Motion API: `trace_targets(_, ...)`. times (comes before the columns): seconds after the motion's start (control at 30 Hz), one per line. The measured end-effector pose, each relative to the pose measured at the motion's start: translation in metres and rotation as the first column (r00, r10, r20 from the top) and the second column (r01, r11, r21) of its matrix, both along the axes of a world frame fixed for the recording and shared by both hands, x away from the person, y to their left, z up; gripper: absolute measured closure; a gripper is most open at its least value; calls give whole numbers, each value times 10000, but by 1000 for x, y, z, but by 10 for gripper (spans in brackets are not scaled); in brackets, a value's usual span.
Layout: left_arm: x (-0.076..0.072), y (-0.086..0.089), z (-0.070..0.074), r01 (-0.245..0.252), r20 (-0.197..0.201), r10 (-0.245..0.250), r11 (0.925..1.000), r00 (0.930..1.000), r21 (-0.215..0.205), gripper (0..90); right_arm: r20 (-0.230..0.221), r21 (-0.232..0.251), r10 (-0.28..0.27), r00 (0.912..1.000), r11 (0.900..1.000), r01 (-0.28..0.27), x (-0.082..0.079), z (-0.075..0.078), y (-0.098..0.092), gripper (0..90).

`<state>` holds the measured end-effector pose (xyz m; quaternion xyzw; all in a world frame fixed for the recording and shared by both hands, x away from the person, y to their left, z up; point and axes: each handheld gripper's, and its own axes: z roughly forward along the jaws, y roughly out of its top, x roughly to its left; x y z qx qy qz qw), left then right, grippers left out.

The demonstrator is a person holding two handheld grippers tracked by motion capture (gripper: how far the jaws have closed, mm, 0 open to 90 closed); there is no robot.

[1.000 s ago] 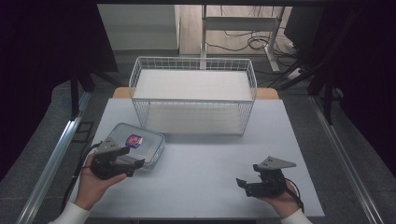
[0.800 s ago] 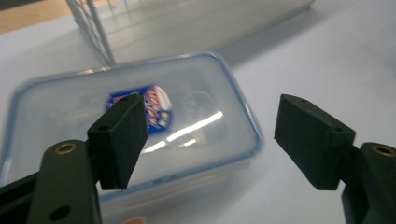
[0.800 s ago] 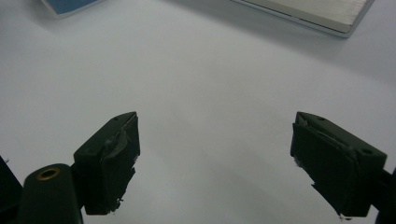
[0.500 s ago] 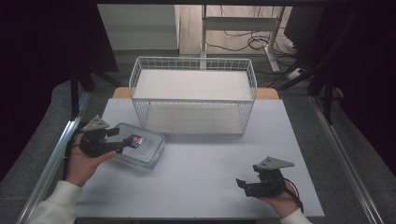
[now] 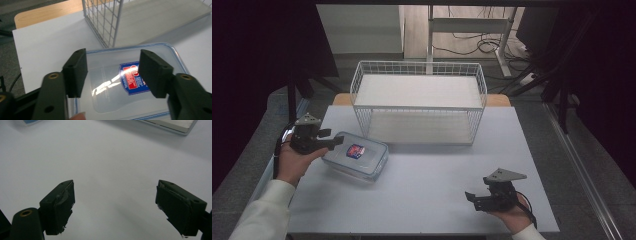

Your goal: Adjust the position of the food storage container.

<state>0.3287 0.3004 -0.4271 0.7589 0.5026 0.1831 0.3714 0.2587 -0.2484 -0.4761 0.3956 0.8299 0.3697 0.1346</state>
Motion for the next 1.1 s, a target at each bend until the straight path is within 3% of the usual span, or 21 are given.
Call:
trace_targets(0.13,7,7,0,-495,-93,497,9985,9987,251,507,-47,-72,23,10000,10000,-24,1,-2,0,161)
trace_targets(0.23,11,10,-2,-793,-223,806,9953,9965,551,648,-55,-43,13,10000,10000,-13,1,-2,1,161)
trace_targets(0.3,20,17,-7,-841,-633,895,9930,9940,826,730,-82,-57,13,10000,10000,-13,2,-3,2,161)
trace_targets(0.43,31,25,-16,-902,-1101,998,9919,9889,889,837,-72,-100,34,10000,9999,-35,1,-3,2,161)
trace_targets(0.57,39,31,-25,-1107,-1266,1239,9881,9842,1065,877,-71,-18,83,9999,10000,-83,1,-2,2,161)
trace_targets(0.6,45,35,-32,-1191,-1467,1335,9876,9801,1026,894,-31,-34,130,9999,9999,-130,1,-1,3,161)
trace_targets(0.7,50,37,-35,-1110,-1604,1289,9870,9786,1160,898,-19,-33,131,9999,9999,-131,1,-1,3,161)
trace_targets(0.9,65,41,-49,-794,-2056,1142,9822,9719,1702,898,-324,244,181,9993,9996,-173,2,-1,5,161)
trace_targets(1.1,69,33,-60,-250,-2452,705,9826,9669,1841,899,-379,224,156,9992,9996,-148,2,-2,4,161)
